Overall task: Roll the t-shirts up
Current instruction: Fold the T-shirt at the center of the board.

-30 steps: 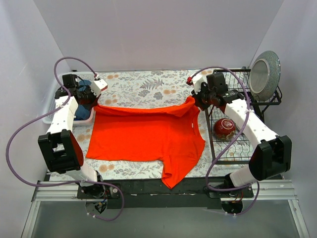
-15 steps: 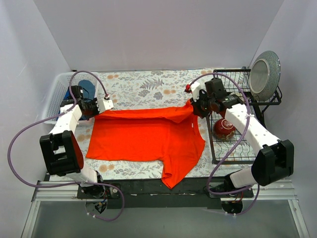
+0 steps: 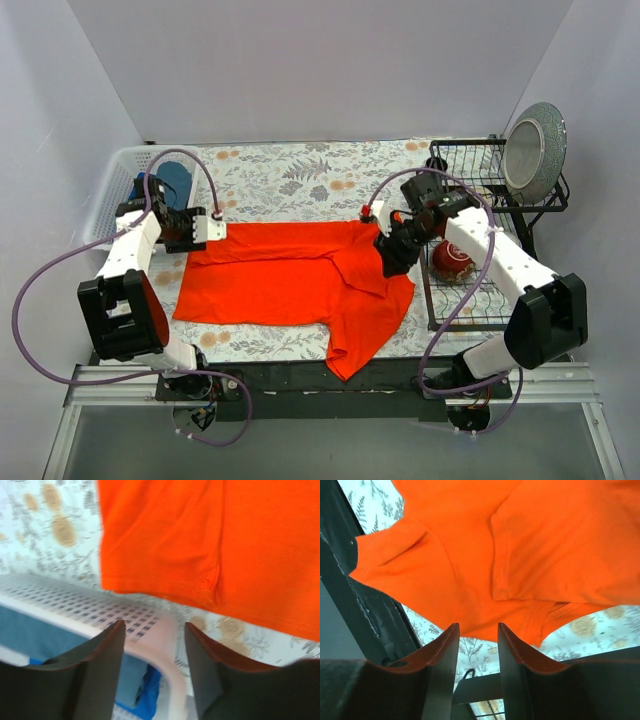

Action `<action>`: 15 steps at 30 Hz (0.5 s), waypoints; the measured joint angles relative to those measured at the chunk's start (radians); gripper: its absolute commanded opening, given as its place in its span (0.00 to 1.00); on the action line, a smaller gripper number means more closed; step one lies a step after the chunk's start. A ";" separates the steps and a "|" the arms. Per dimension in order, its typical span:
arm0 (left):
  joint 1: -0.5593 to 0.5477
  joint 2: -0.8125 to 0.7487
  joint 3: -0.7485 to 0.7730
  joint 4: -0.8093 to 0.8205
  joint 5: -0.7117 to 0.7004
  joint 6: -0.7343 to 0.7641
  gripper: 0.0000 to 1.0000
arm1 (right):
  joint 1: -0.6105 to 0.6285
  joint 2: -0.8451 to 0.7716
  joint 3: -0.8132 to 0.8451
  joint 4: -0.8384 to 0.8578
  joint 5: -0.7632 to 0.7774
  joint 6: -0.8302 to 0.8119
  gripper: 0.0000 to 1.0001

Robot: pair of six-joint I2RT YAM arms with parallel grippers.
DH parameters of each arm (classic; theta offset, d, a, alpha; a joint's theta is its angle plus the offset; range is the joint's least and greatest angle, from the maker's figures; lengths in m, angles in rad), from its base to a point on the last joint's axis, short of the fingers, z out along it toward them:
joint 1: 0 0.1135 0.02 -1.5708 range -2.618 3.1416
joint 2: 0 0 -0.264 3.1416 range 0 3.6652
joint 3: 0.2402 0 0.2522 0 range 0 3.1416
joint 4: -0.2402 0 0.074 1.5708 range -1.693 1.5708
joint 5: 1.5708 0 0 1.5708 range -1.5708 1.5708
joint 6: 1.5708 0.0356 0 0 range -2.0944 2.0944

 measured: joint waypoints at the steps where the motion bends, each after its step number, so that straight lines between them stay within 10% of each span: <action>1: 0.004 0.003 0.029 -0.021 0.009 -0.005 0.56 | -0.007 0.018 0.027 -0.028 -0.012 -0.009 0.45; 15: -0.222 0.267 0.297 0.131 0.039 -0.652 0.50 | -0.062 0.405 0.362 0.173 0.157 0.000 0.38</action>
